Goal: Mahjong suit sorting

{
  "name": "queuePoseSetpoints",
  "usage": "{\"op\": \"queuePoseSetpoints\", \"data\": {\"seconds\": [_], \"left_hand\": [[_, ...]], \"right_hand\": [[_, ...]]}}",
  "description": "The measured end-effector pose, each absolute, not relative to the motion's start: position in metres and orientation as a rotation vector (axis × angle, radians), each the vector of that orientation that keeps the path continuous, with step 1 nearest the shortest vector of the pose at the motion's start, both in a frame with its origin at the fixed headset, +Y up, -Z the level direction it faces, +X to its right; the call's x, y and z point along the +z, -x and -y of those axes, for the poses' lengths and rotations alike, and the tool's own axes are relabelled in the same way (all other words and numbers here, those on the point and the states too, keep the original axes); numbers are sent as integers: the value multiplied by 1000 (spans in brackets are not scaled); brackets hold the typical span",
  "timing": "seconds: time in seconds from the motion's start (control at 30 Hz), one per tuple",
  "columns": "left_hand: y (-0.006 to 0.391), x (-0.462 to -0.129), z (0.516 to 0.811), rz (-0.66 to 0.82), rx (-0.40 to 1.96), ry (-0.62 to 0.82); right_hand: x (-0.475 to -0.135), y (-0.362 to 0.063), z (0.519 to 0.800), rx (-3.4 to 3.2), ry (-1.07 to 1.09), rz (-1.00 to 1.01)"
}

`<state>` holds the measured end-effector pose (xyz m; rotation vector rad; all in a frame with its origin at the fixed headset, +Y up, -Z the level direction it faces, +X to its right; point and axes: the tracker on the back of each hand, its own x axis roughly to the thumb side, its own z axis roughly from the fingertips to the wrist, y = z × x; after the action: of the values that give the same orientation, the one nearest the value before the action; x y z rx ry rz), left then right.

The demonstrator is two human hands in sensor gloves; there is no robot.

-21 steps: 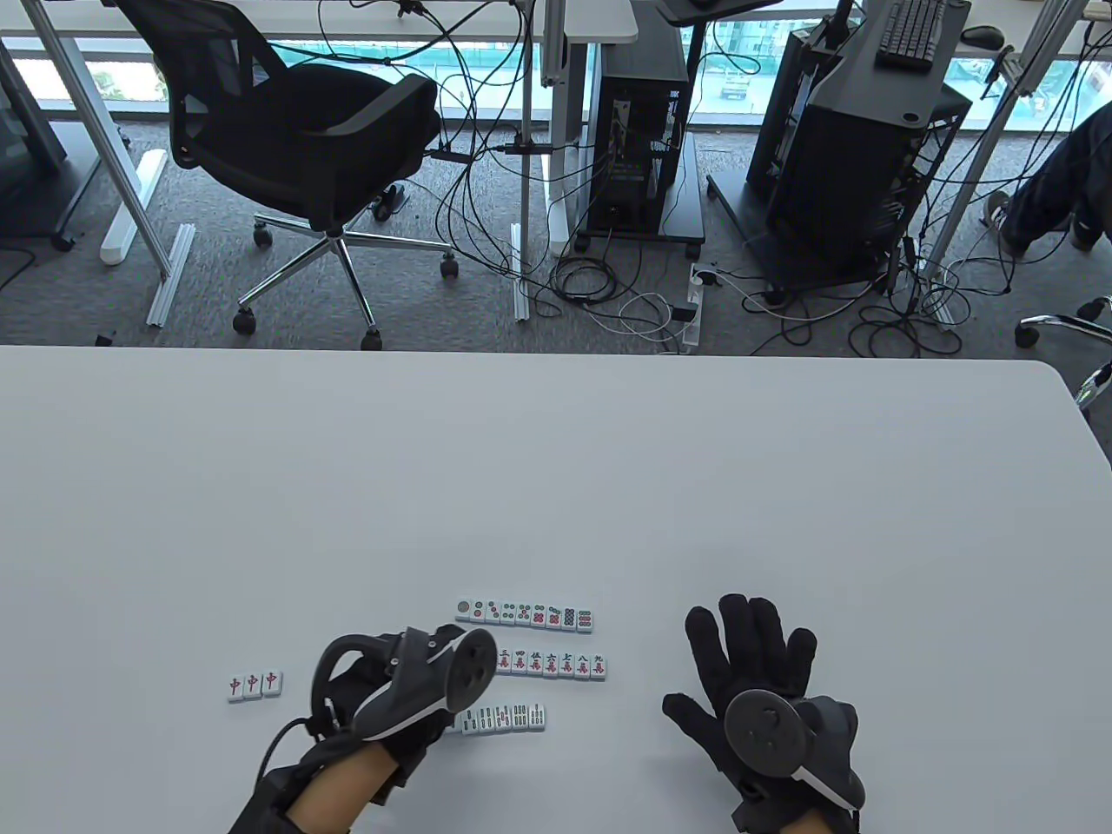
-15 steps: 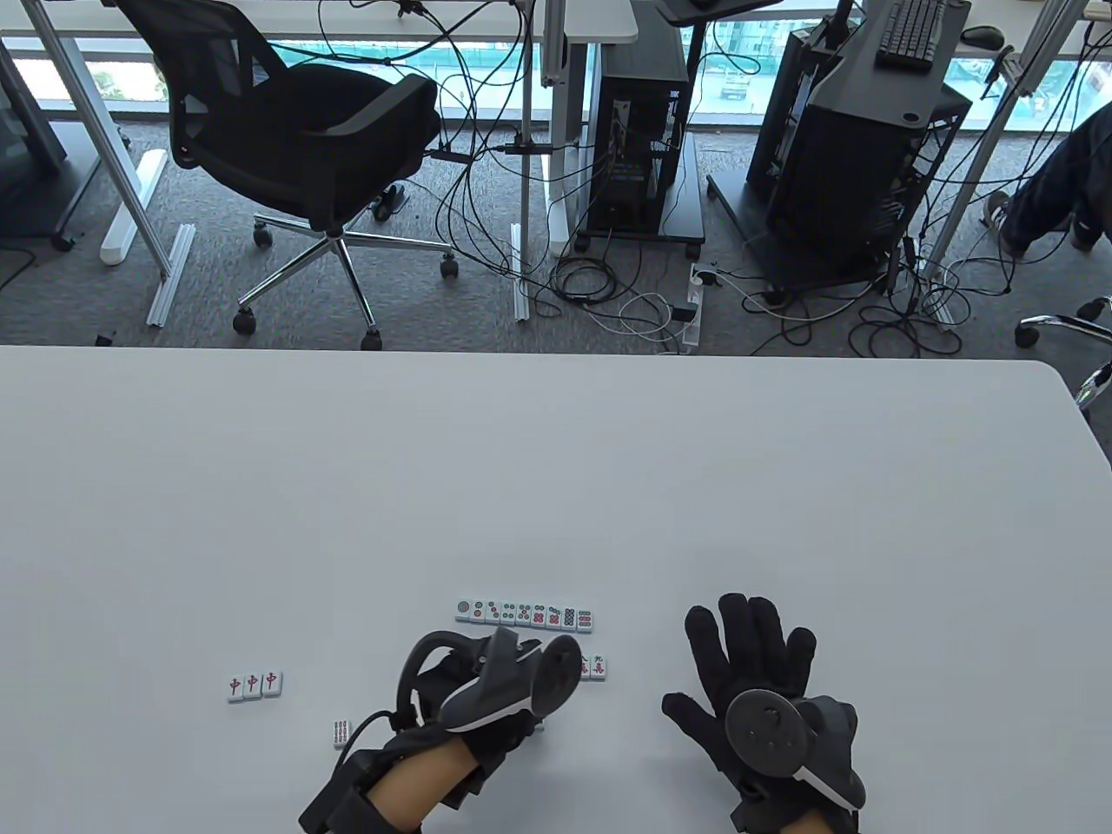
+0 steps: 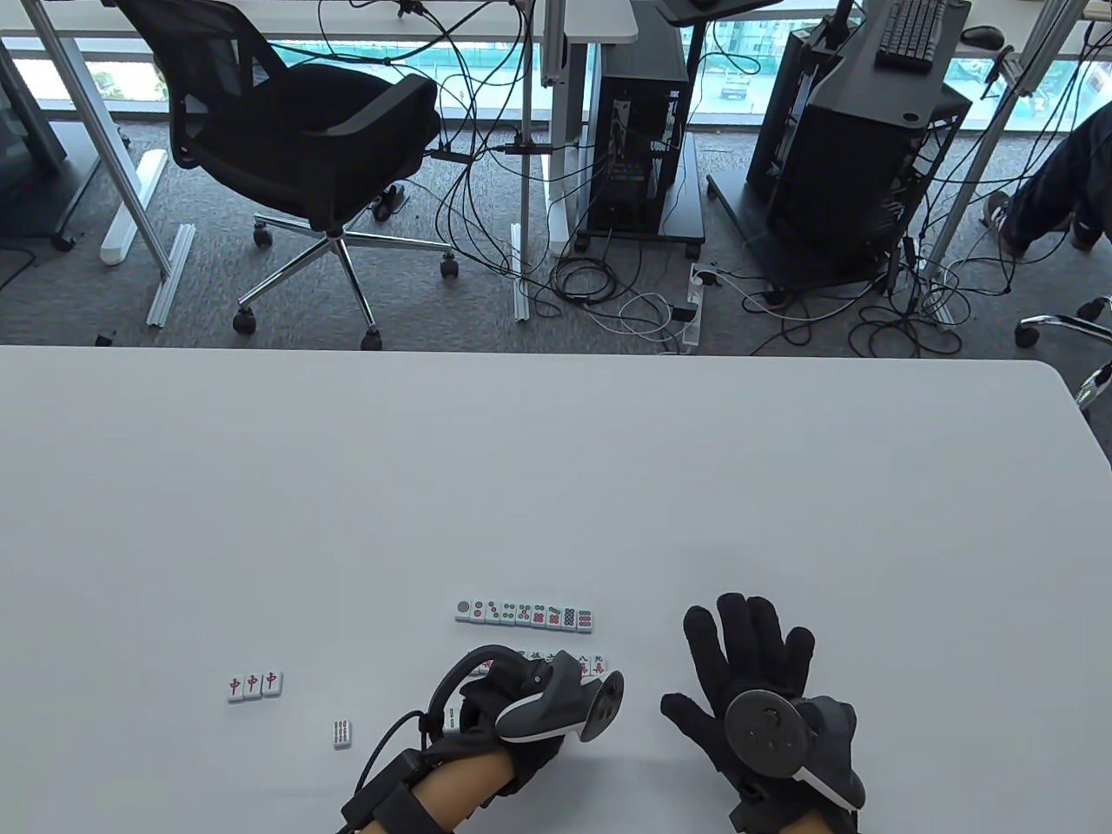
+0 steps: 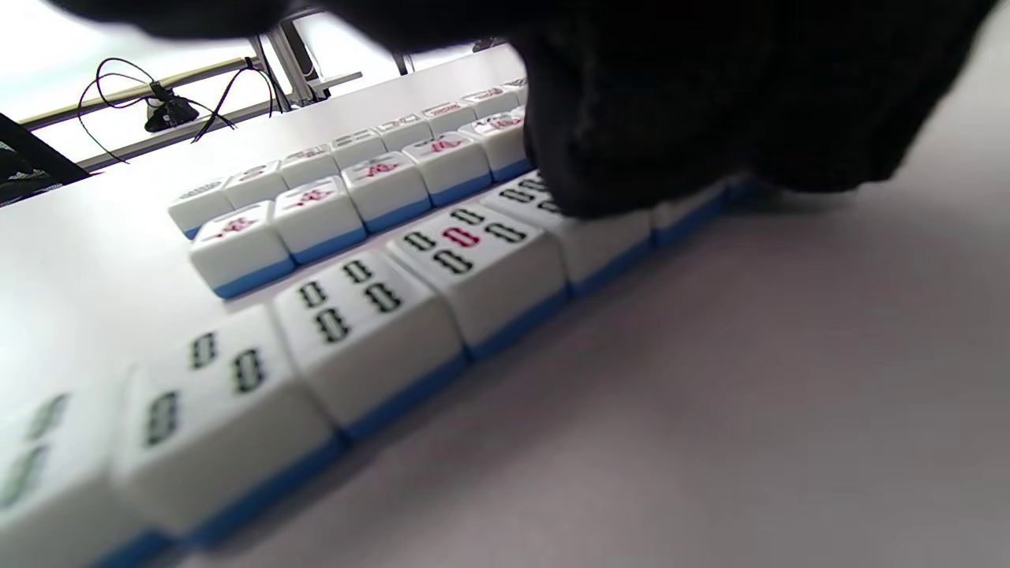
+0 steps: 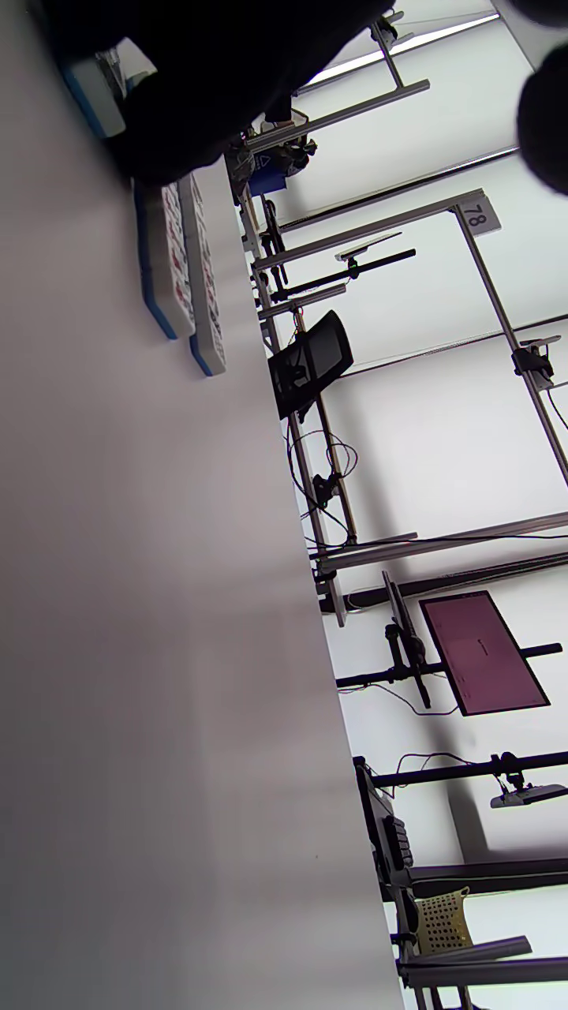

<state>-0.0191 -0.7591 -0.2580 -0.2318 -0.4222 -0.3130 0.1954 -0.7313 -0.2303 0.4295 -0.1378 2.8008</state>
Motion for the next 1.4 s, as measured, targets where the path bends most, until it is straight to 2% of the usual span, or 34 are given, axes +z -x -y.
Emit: {"op": "queuePoseSetpoints", "data": {"seconds": [0.23,0.33,0.5,0.63,0.8,1.07,1.3,1.4], "left_hand": [[38,-248,741,427,-298,139],[65,-243,726,403,-301,107],[129,-240,710,291,-305,133],[172,-232,715,183,-360,169],[207,-220,740,101,-388,260],[213,-220,766,94,-378,261],[197,-224,765,109,-451,264],[183,-228,754,106,-446,226]], "right_hand": [[-230,-196,731,2812,-427,133],[-230,-196,732,2813,-424,131],[-231,-196,732,2818,-420,130],[-231,-196,732,2830,-413,126],[-231,-197,732,2833,-399,117],[-231,-196,733,2841,-397,104],[-231,-196,733,2832,-400,107],[-231,-195,733,2831,-407,108]]}}
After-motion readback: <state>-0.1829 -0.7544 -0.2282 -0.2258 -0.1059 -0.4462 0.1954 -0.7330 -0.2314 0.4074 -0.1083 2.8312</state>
